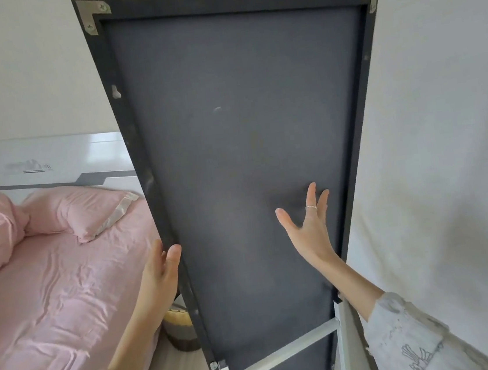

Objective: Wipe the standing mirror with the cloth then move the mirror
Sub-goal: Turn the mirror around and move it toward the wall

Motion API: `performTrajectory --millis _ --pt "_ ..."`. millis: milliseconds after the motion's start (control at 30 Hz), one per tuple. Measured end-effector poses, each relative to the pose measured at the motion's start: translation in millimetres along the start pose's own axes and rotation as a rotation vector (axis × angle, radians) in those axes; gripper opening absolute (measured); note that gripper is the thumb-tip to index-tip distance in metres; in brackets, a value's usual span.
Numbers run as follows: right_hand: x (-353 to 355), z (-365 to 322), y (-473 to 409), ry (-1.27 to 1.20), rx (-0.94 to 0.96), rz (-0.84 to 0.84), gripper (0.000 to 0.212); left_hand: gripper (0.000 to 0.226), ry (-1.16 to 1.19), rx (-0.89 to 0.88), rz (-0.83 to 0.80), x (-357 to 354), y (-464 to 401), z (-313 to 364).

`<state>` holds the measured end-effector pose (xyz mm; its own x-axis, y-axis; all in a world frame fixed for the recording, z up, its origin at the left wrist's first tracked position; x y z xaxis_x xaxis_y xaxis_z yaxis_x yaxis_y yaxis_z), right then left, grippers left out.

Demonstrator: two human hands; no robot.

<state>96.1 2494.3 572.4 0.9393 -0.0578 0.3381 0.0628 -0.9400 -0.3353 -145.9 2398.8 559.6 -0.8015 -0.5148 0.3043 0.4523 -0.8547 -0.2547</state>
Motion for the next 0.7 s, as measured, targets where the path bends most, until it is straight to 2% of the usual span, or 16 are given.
performTrajectory --millis 67,133,200,333,467,567,700 --pt "4.9 -2.9 -0.4 -0.017 -0.005 -0.041 0.082 0.029 -0.025 -0.014 0.01 1.0 8.1 -1.0" --pt "7.5 -4.7 6.5 -0.021 -0.015 -0.081 0.077 0.048 -0.036 -0.028 0.019 2.5 16.5 -2.6" --pt "7.6 -2.5 22.8 -0.026 -0.033 -0.137 0.076 0.057 -0.032 -0.023 0.024 3.2 27.8 -0.4" --pt "5.3 2.1 58.4 -0.092 -0.084 -0.201 0.085 0.058 0.046 -0.12 -0.052 -2.0 62.6 16.4" --pt "11.9 -0.5 75.6 -0.201 -0.131 -0.205 0.095 0.029 0.181 -0.055 -0.057 -15.6 102.7 35.8" --pt "20.8 1.0 77.0 -0.254 -0.14 -0.218 0.098 0.029 0.246 -0.011 -0.051 -27.9 125.1 45.1" --pt "34.6 5.7 73.5 -0.333 -0.165 -0.256 0.101 0.006 0.288 -0.005 -0.052 -46.4 144.5 58.6"
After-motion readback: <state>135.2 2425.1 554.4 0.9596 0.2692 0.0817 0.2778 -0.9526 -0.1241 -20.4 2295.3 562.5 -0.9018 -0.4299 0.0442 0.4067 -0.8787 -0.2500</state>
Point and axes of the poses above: each hand's wrist, its own y-axis away from the middle knuckle, its own x-axis out of the back of the hand, z = x × y, the point moved 3 cm from there along -y, towards the middle knuckle, and after that the axes turned 8 degrees about x, right-handed, at the moved point
